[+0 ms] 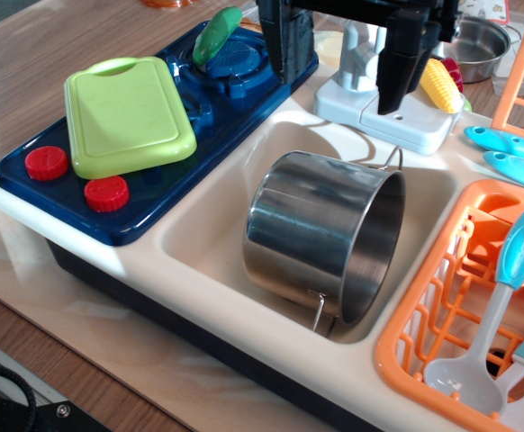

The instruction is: Flip pot upright which is in sink

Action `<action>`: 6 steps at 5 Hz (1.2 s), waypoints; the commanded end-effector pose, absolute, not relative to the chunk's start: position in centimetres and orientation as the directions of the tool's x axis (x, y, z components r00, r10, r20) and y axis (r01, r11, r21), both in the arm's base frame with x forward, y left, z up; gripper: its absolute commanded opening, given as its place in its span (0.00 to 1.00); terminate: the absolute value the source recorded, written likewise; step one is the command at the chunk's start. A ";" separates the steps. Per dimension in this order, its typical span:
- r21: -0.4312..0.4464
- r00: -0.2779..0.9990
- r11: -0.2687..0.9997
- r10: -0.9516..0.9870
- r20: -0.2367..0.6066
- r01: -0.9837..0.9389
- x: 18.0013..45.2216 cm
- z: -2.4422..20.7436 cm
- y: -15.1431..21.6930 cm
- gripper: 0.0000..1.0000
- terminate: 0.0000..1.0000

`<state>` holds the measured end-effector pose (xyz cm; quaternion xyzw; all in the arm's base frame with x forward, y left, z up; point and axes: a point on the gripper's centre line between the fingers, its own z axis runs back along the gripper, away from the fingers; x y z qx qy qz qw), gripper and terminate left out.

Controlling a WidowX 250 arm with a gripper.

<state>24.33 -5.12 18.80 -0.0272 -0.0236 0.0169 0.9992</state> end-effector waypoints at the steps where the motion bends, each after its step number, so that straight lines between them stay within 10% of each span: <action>1: -0.055 0.998 0.998 0.035 0.046 -0.032 24.3 18.8 -5.1 1.00 0.00; 6: 0.186 0.990 0.981 -0.081 0.113 0.059 25.8 14.8 -8.9 1.00 0.00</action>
